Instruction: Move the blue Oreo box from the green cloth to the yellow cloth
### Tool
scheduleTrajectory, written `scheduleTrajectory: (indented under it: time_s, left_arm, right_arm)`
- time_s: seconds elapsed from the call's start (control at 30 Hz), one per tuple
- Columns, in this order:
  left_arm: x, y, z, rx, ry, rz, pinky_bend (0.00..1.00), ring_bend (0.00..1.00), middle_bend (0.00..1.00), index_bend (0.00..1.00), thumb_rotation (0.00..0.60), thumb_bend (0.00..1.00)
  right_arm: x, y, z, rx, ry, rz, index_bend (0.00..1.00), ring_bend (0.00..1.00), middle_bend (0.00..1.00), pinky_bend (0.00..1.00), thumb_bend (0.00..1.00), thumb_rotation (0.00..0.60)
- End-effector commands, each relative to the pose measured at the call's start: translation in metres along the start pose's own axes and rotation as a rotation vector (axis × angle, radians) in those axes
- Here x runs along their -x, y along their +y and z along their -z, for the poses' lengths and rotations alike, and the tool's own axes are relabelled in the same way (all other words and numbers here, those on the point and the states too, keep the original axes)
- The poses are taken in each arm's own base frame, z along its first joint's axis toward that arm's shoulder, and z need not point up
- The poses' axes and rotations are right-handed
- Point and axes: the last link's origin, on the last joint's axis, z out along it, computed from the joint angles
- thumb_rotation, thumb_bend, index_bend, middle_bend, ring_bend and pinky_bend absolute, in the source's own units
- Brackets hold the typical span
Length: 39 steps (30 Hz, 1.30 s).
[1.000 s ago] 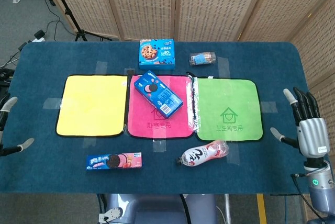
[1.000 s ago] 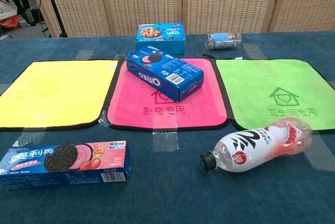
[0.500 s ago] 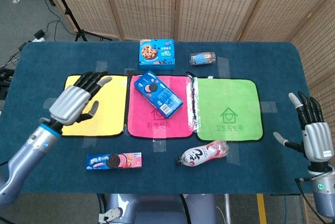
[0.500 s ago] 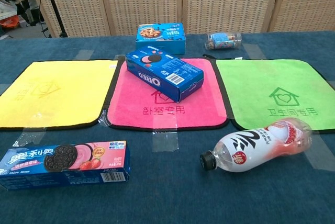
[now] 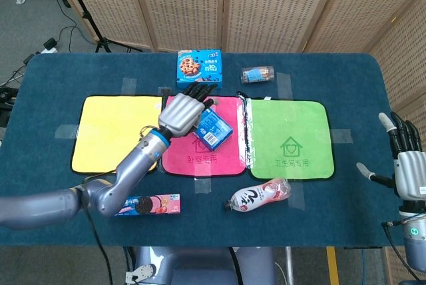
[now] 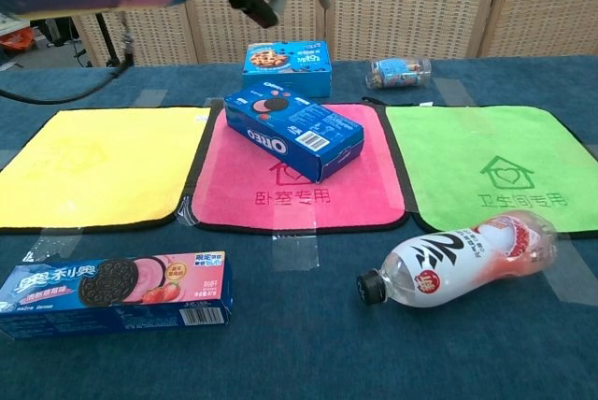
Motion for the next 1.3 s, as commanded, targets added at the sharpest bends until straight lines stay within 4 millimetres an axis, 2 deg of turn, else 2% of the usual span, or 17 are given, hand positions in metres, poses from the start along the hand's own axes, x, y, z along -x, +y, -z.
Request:
scheduleTrajectory:
  time_s: [0.03,0.3,0.47,0.67,0.9,1.07,1.3]
  left_arm:
    - [0.024,0.033,-0.036,0.0,-0.065,-0.035,0.0,0.0,0.0,0.27,0.6,1.0]
    - [0.063,0.059,-0.064,0.004,-0.148,-0.063,0.0,0.0,0.0,0.27,0.6,1.0]
    - [0.078,0.062,-0.074,-0.005,-0.18,-0.056,0.0,0.01,0.0,0.27,0.6,1.0]
    - [0.091,0.057,-0.078,-0.034,-0.209,-0.037,0.0,0.01,0.0,0.27,0.6,1.0]
    - [0.093,0.049,-0.085,-0.085,-0.213,0.025,0.0,0.01,0.0,0.27,0.6,1.0]
    - [0.098,0.035,-0.085,-0.117,-0.247,0.045,0.0,0.02,0.01,0.27,0.6,1.0]
    - [0.099,0.015,-0.078,-0.134,-0.29,0.055,0.16,0.13,0.17,0.3,0.6,1.0]
  right_arm:
    - [0.0,0.001,0.001,0.004,0.002,0.005,0.0,0.0,0.0,0.0,0.0,0.6]
    - [-0.007,0.005,0.001,0.023,0.017,-0.002,0.0,0.0,0.0,0.0,0.0,0.6]
    - [-0.01,0.008,-0.001,0.036,0.02,-0.012,0.0,0.0,0.0,0.0,0.0,0.6]
    - [-0.009,0.008,-0.002,0.037,0.012,-0.017,0.0,0.0,0.0,0.0,0.0,0.6]
    - [-0.009,0.007,-0.002,0.036,0.006,-0.016,0.0,0.0,0.0,0.0,0.0,0.6]
    - [-0.009,0.006,-0.002,0.037,0.008,-0.018,0.0,0.0,0.0,0.0,0.0,0.6]
    - [-0.009,0.005,-0.002,0.036,0.006,-0.018,0.0,0.0,0.0,0.0,0.0,0.6]
